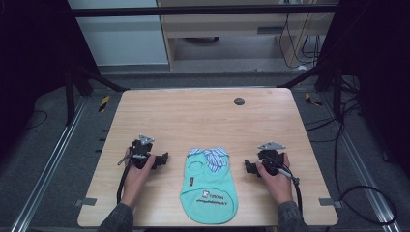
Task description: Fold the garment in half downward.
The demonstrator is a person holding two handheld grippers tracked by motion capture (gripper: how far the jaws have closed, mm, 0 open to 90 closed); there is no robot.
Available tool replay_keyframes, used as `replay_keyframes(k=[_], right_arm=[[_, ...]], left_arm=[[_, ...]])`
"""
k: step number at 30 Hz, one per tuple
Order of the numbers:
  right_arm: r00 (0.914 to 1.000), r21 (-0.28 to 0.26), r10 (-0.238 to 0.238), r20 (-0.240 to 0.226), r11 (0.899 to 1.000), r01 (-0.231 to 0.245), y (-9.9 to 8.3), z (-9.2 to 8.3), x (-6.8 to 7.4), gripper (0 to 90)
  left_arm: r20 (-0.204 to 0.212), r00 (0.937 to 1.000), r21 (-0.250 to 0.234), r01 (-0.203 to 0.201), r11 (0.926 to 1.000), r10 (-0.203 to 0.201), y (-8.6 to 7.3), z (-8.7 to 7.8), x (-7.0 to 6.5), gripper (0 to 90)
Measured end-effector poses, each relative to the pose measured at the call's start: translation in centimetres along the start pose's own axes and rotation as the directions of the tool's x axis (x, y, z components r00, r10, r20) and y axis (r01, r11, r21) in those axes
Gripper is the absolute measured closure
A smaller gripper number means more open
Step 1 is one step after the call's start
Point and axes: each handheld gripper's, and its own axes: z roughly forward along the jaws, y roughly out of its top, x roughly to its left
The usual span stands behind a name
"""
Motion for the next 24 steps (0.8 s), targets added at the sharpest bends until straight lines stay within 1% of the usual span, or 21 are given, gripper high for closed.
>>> replay_keyframes(k=[5,8,10,11,12,13,14,15,16,17,18,19,20,21,22,23,24], right_arm=[[1.0,-0.002,-0.003,0.0,1.0,0.003,0.0,0.0,0.0,0.9],[1.0,-0.001,-0.001,-0.001,1.0,0.001,0.0,0.0,0.0,0.8],[1.0,0.0,0.001,-0.001,1.0,-0.001,0.0,0.0,0.0,0.8],[1.0,0.001,0.003,-0.002,1.0,-0.003,0.0,0.0,0.0,0.7],[1.0,0.001,0.003,-0.001,1.0,-0.003,0.0,0.0,0.0,0.8],[1.0,0.001,0.003,-0.001,1.0,-0.003,0.0,0.0,0.0,0.8],[1.0,0.0,0.001,-0.001,1.0,-0.001,0.0,0.0,0.0,1.5],[1.0,0.0,0.001,-0.001,1.0,-0.001,0.0,0.0,0.0,1.5],[1.0,-0.006,0.001,0.004,1.0,-0.001,0.0,0.0,0.0,4.5],[1.0,-0.019,0.004,0.001,1.0,-0.004,0.0,-0.3,0.1,12.3],[1.0,-0.018,-0.003,0.003,1.0,0.003,0.1,-0.3,0.2,14.8],[1.0,-0.018,-0.003,0.003,1.0,0.003,0.1,-0.3,0.2,14.8],[1.0,-0.02,0.0,0.002,1.0,0.0,0.2,-0.4,0.4,18.8],[1.0,-0.031,-0.003,-0.003,1.0,0.003,0.3,-0.5,0.5,22.4],[0.9999,-0.038,-0.007,-0.008,0.999,0.006,0.4,-0.6,0.8,24.3],[0.9997,-0.041,-0.022,-0.006,0.999,0.021,0.5,-0.6,0.9,28.9],[0.9991,-0.061,-0.035,-0.022,0.998,0.033,0.8,-1.0,1.4,34.1]], left_arm=[[0.012,0.9999,0.003,-0.012,0.9999,0.012,-0.2,-0.2,0.0,0.0],[0.028,0.9993,0.005,-0.026,0.9996,0.026,-0.3,-0.3,0.1,0.0],[0.029,0.9992,0.005,-0.027,0.9996,0.026,-0.3,-0.5,0.1,2.2],[0.042,0.9985,0.001,-0.035,0.9994,0.035,-0.3,-0.8,0.2,4.0],[0.052,0.9977,-0.005,-0.042,0.9991,0.043,-0.3,-0.9,0.1,4.0],[0.052,0.9977,-0.005,-0.042,0.9991,0.043,-0.3,-0.9,0.1,3.4],[0.062,0.9972,-0.022,-0.042,0.9989,0.043,-0.2,-1.1,-0.1,3.9],[0.062,0.9972,-0.022,-0.042,0.9989,0.043,-0.2,-1.1,-0.1,4.6],[0.073,0.9965,-0.03,-0.039,0.9988,0.041,-0.1,-1.2,-0.3,4.6],[0.083,0.9945,-0.036,-0.061,0.9975,0.064,0.1,-1.5,-0.8,5.8],[0.08,0.9941,-0.042,-0.07,0.9967,0.074,0.3,-1.6,-1.1,6.8],[0.08,0.9941,-0.042,-0.07,0.9967,0.074,0.3,-1.6,-1.1,7.6],[0.087,0.9937,-0.054,-0.066,0.9963,0.071,0.4,-1.7,-1.4,7.6],[0.096,0.9922,-0.058,-0.075,0.9955,0.08,0.6,-1.9,-1.6,7.9],[0.102,0.9915,-0.063,-0.074,0.9953,0.08,0.7,-2.0,-2.0,7.9],[0.104,0.9897,-0.059,-0.092,0.994,0.098,0.9,-2.1,-2.2,8.2],[0.109,0.987,-0.071,-0.111,0.9913,0.118,1.2,-2.5,-2.8,9.9]])
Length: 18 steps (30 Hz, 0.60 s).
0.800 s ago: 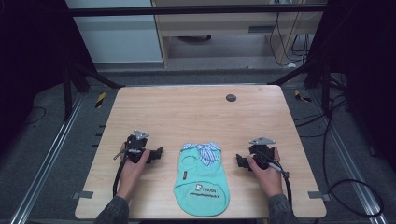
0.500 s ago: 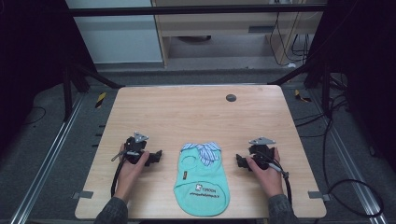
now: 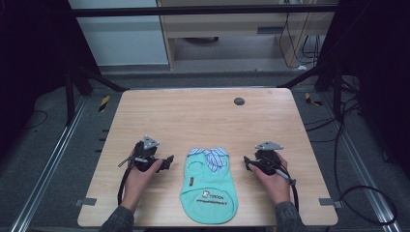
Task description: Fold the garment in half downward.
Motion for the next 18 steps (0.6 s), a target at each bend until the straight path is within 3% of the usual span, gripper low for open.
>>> replay_keyframes(k=[5,6,9,10,12,14,15,16,18], right_arm=[[0.9984,0.0,-0.026,-0.051,1.0,0.026,0.6,-0.7,0.8,46.6],[0.9966,-0.007,-0.037,-0.073,0.999,0.036,1.0,-0.9,1.1,53.1],[0.9945,0.009,-0.059,-0.086,0.998,0.06,1.6,-0.9,1.3,58.2],[0.9917,0.017,-0.078,-0.102,0.997,0.08,2.5,-0.9,1.4,62.5],[0.9902,0.02,-0.085,-0.111,0.996,0.088,3.1,-0.9,1.4,65.1],[0.9835,0.025,-0.12,-0.135,0.992,0.125,4.8,-0.7,1.4,71.4],[0.9835,0.025,-0.12,-0.135,0.992,0.125,4.8,-0.7,1.4,71.4],[0.9774,0.029,-0.142,-0.156,0.988,0.149,5.7,-0.4,1.5,75.1],[0.9744,0.033,-0.151,-0.167,0.987,0.159,6.1,-0.2,1.7,77.6]], left_arm=[[0.05,0.9987,-0.032,0.001,0.9995,0.001,0.9,-0.3,-1.1,11.5],[0.049,0.9984,-0.023,-0.029,0.9993,0.03,1.5,-0.3,-1.4,14.3],[0.073,0.9971,-0.016,-0.021,0.9997,0.022,2.3,-0.1,-1.3,17.0],[0.098,0.9951,-0.002,-0.017,0.9998,0.017,3.2,0.2,-1.1,24.4],[0.097,0.995,0.002,-0.025,0.9997,0.025,3.7,0.3,-1.0,25.4],[0.118,0.9929,-0.016,-0.012,0.9998,0.014,4.9,0.7,-1.0,35.4],[0.118,0.9929,-0.016,-0.012,0.9998,0.014,4.9,0.7,-1.0,38.1],[0.125,0.9915,-0.001,-0.039,0.9992,0.039,5.5,1.4,-1.2,43.3],[0.123,0.9911,0.016,-0.053,0.9984,0.051,5.7,1.8,-1.3,45.1]])
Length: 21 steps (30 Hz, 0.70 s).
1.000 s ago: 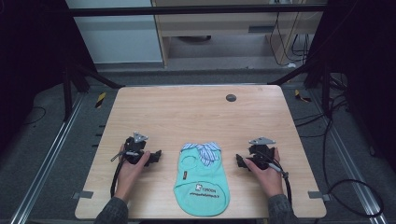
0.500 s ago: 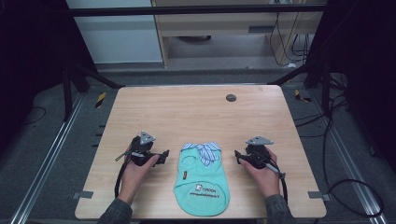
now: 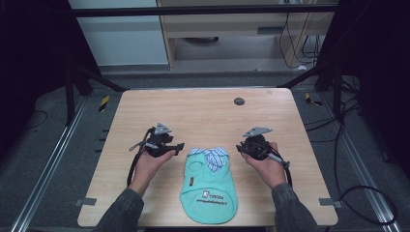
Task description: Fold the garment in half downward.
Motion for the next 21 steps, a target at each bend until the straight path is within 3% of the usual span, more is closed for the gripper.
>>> replay_keyframes(k=[2,4,5,7,8,10,12,16,21], right_arm=[[0.9993,0.02,-0.022,-0.03,1.0,0.023,0.9,1.0,0.4,81.8],[0.9988,0.025,-0.018,-0.046,1.0,0.019,1.1,1.4,0.6,82.0],[0.9981,0.042,-0.015,-0.059,0.999,0.017,1.5,2.4,0.9,81.1],[0.998,0.052,-0.012,-0.062,0.999,0.016,1.6,2.9,1.1,79.6],[0.9966,0.056,-0.004,-0.082,0.998,0.008,1.9,3.6,1.3,76.7],[0.9971,0.062,0.007,-0.075,0.998,-0.002,2.1,4.2,1.4,74.0],[0.9965,0.079,0.027,-0.079,0.997,-0.021,2.1,4.9,1.6,73.2],[0.9962,0.106,0.0,-0.087,0.994,0.01,2.1,5.7,2.4,68.3],[0.9967,0.137,-0.014,-0.08,0.99,0.025,1.8,6.3,2.8,65.6]], left_arm=[[0.016,0.9997,0.037,-0.02,0.9991,0.02,0.7,1.2,-0.2,48.6],[0.027,0.9996,0.043,-0.012,0.999,0.011,0.9,1.5,-0.3,48.9],[0.054,0.9985,0.06,-0.01,0.9982,0.007,1.3,2.2,-0.6,49.5],[0.059,0.9982,0.067,-0.013,0.9977,0.009,1.5,2.5,-0.8,47.2],[0.047,0.9982,0.086,-0.04,0.9955,0.036,1.9,3.1,-1.1,46.9],[0.041,0.9984,0.094,-0.044,0.9946,0.04,2.0,3.5,-1.2,45.5],[0.063,0.9979,0.116,-0.018,0.993,0.011,2.0,4.3,-1.2,44.8],[0.07,0.9964,0.153,-0.057,0.9866,0.047,1.4,4.9,-1.7,44.2],[0.072,0.9962,0.17,-0.061,0.9836,0.049,1.1,5.3,-1.7,43.1]])
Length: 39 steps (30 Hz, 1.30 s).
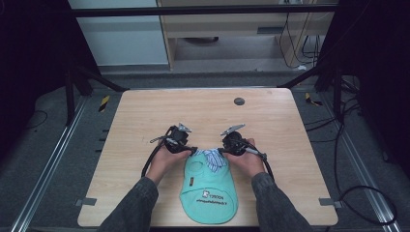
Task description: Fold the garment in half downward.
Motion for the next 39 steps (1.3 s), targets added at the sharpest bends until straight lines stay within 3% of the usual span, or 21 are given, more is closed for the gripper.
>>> replay_keyframes(k=[4,9,14,16,19,24,27,34,39], right_arm=[[0.9999,0.013,0.013,-0.002,1.0,-0.013,-0.2,0.3,0.0,63.5],[0.9998,0.016,0.02,-0.001,1.0,-0.02,-0.3,0.3,0.1,64.3],[0.9995,0.037,0.012,-0.031,0.999,-0.011,-0.1,0.3,0.5,79.4],[0.9989,0.036,0.021,-0.042,0.999,-0.019,-0.1,0.3,0.6,81.5],[0.9985,0.038,-0.031,-0.044,0.999,0.033,-0.1,0.0,0.9,83.7],[0.9983,0.003,-0.042,-0.041,0.999,0.042,0.1,-1.1,0.8,83.9],[0.995,-0.015,-0.084,-0.053,0.996,0.084,0.6,-2.1,0.9,83.9],[0.9918,-0.026,-0.113,-0.061,0.993,0.111,1.0,-3.1,1.0,84.4],[0.9893,-0.041,-0.132,-0.063,0.991,0.13,1.2,-3.6,1.0,84.4]], left_arm=[[-0.001,0.9999,0.025,-0.016,0.9996,0.016,-0.5,0.3,-0.1,40.8],[-0.001,0.9999,-0.011,-0.017,0.9998,0.017,-1.1,0.3,-0.2,42.2],[0.062,0.9973,-0.006,-0.039,0.9992,0.039,-1.1,0.1,-0.9,72.4],[0.065,0.9971,-0.004,-0.039,0.9992,0.039,-1.0,0.0,-1.1,79.6],[0.069,0.9964,0.003,-0.05,0.9988,0.049,-0.9,-0.1,-1.2,84.5],[0.059,0.9957,-0.035,-0.07,0.997,0.072,-0.4,-1.3,-1.6,85.8],[0.06,0.9932,-0.046,-0.096,0.9943,0.099,0.0,-2.2,-1.8,86.1],[0.085,0.9923,-0.074,-0.085,0.9937,0.091,0.1,-3.0,-1.5,86.8],[0.086,0.9905,-0.081,-0.101,0.9916,0.107,0.2,-3.6,-1.4,86.8]])
